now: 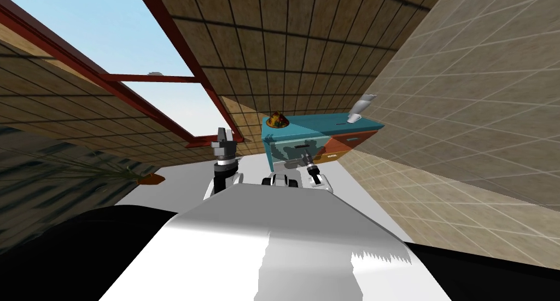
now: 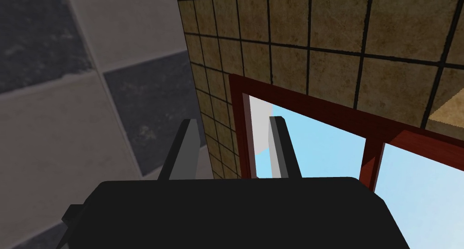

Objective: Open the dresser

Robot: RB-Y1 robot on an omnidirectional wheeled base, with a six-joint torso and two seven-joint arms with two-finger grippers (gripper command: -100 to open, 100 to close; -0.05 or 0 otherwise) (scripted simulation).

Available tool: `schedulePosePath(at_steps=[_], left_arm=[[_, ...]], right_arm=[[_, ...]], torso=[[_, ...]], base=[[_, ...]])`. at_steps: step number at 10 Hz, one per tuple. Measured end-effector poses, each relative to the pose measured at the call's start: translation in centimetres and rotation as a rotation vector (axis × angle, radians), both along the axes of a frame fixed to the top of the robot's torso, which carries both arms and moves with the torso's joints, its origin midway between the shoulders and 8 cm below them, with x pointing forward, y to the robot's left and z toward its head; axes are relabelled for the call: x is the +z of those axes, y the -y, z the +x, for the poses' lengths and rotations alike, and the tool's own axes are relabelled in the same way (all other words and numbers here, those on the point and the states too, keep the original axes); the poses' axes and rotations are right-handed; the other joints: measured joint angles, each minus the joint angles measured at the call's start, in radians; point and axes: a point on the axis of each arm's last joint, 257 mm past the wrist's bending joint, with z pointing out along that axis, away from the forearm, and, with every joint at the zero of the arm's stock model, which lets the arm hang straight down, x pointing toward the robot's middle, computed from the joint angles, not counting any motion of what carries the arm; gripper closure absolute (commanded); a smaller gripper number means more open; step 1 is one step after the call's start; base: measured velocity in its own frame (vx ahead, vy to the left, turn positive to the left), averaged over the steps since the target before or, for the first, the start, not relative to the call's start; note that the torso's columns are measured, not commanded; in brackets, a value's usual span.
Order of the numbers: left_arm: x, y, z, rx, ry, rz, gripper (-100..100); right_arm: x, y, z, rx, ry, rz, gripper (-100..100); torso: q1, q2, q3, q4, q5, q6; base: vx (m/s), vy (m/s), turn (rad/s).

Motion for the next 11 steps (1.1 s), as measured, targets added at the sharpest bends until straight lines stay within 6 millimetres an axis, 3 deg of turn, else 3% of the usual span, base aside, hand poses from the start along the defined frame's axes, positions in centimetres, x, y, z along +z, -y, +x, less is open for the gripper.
schedulePosePath(at_steps=[2, 7, 9, 10, 11], left_arm=[[0.0, 0.0, 0.0, 0.000, 0.000, 0.000, 0], [0.0, 0.0, 0.0, 0.000, 0.000, 0.000, 0], [0.0, 0.0, 0.0, 0.000, 0.000, 0.000, 0], [0.0, 0.0, 0.0, 0.000, 0.000, 0.000, 0], [0.0, 0.0, 0.0, 0.000, 0.000, 0.000, 0]], right_arm=[[-0.5, -0.4, -0.3, -0.005, -0.003, 0.018, -100], [-0.4, -3.6, 0.0, -0.022, 0.003, 0.118, -100], [0.0, -3.6, 0.5, -0.023, 0.006, 0.119, -100], [0.0, -3.6, 0.6, -0.025, 0.004, 0.119, 100], [0.0, -3.6, 0.6, -0.025, 0.005, 0.119, 100]], torso=[[-0.001, 0.004, 0.003, 0.001, 0.000, 0.000], [-0.002, 0.005, 0.003, 0.001, 0.000, 0.000], [0.000, 0.001, 0.001, 0.000, 0.000, 0.000], [-0.001, 0.003, 0.001, 0.001, 0.000, 0.000], [-0.002, 0.005, 0.003, 0.001, 0.000, 0.000]], base=[[0.138, 0.030, 0.003], [0.005, 0.007, 0.000], [0.042, 0.013, 0.031], [0.000, 0.000, 0.000], [-0.082, -0.021, -0.020]])
